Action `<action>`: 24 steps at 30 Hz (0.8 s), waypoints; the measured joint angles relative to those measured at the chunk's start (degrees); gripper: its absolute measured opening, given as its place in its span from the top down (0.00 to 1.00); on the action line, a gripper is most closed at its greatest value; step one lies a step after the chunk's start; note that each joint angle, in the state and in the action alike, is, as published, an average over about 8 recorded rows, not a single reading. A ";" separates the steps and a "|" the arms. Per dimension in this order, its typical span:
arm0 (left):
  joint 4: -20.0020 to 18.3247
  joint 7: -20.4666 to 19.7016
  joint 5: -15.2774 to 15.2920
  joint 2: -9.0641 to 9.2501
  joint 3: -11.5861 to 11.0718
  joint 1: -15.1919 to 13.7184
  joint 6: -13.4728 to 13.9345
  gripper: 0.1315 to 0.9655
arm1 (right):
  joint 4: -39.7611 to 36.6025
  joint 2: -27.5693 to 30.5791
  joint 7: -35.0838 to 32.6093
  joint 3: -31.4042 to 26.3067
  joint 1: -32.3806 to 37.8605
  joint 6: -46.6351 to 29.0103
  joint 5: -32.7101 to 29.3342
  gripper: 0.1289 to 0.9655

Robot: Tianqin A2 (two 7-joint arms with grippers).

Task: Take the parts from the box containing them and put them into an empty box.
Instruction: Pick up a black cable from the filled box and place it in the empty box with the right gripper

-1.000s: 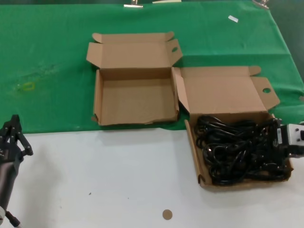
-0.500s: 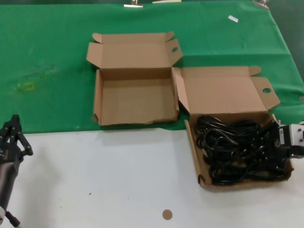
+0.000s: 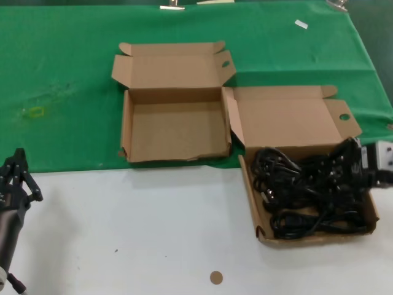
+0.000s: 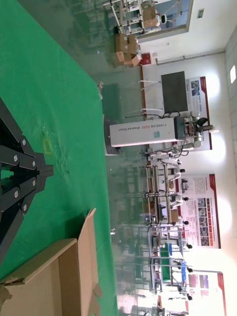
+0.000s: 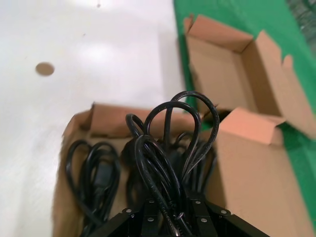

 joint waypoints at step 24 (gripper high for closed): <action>0.00 0.00 -0.01 0.00 0.00 0.00 0.00 0.99 | -12.25 -20.72 2.65 -8.19 21.92 0.35 -8.84 0.89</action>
